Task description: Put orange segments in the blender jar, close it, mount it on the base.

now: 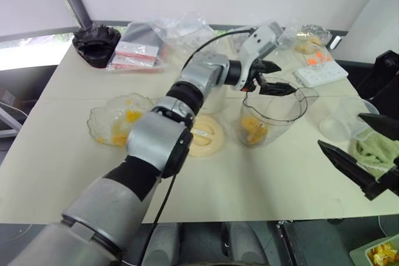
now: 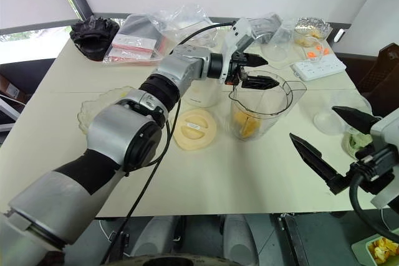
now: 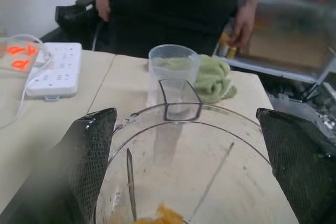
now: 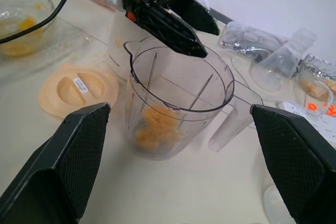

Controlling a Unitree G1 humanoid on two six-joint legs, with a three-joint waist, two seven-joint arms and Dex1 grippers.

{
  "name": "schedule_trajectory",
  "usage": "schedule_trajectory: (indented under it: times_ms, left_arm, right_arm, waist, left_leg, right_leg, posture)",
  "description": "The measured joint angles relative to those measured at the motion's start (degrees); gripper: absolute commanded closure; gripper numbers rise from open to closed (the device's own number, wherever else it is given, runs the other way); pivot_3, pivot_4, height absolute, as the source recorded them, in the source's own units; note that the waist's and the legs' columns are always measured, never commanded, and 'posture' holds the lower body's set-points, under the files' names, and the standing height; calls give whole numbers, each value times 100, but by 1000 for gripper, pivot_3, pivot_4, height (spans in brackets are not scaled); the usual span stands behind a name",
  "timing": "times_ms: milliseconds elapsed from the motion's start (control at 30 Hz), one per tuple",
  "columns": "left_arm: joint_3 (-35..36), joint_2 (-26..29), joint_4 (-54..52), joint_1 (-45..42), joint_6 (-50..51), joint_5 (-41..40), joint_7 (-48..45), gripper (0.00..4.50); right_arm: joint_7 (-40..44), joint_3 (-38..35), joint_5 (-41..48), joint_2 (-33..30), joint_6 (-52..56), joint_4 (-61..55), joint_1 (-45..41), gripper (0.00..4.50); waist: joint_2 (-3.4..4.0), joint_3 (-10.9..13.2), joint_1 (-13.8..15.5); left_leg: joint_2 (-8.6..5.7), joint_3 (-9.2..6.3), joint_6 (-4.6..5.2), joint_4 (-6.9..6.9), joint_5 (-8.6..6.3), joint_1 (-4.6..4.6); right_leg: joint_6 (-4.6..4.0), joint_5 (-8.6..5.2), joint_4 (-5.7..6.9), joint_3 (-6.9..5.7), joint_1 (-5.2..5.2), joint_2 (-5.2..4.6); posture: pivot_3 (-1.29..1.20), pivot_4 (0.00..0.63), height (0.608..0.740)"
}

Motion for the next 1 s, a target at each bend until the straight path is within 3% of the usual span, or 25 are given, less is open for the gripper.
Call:
schedule_trajectory:
  times_ms: [167,333,433,567,800,1000]
  left_arm:
    - [18,144,-10,0,-231,0,20,76]
    - [84,823,-312,4,-492,-33,-530,76]
    - [90,1419,-893,378,-612,-99,-984,76]
    - [-39,2105,-2227,1583,-415,-122,-1266,76]
    - [-170,2674,-5755,3721,1217,-547,-1034,76]
    - [-330,2909,-7722,4932,2575,-1064,-548,76]
  right_arm:
    - [-81,13,-2,47,-148,-9,225,0]
    - [-219,362,-277,307,-287,-2,346,0]
    - [-495,1065,-1019,508,-357,45,237,0]
    - [-706,1899,-2087,758,-389,659,81,0]
    - [-709,2665,-3244,997,-738,2351,-990,0]
    - [-643,3096,-3765,1053,-871,4002,-2169,0]
  waist:
    - [1,0,-14]
    - [4,-2,-3]
    - [7,-6,-31]
    - [19,-12,-10]
    - [19,-12,-11]
    - [30,-18,-23]
  left_leg:
    - [2,2,0,0,0,2]
    - [6,2,0,-2,0,4]
    - [10,0,1,-4,-2,12]
    - [8,-5,2,-8,-2,16]
    - [0,-5,1,-2,-1,13]
    - [6,-6,-1,-2,1,28]
  right_leg:
    - [-2,0,0,1,0,1]
    - [-33,8,-1,1,0,2]
    - [-44,7,-7,10,5,-1]
    - [-47,8,-2,18,3,-3]
    - [-48,9,-4,20,6,-13]
    - [-53,9,19,19,10,-1]
  posture:
    - [0,150,740]
    - [0,150,740]
    - [0,150,740]
    - [0,150,740]
    - [0,150,740]
    - [0,150,740]
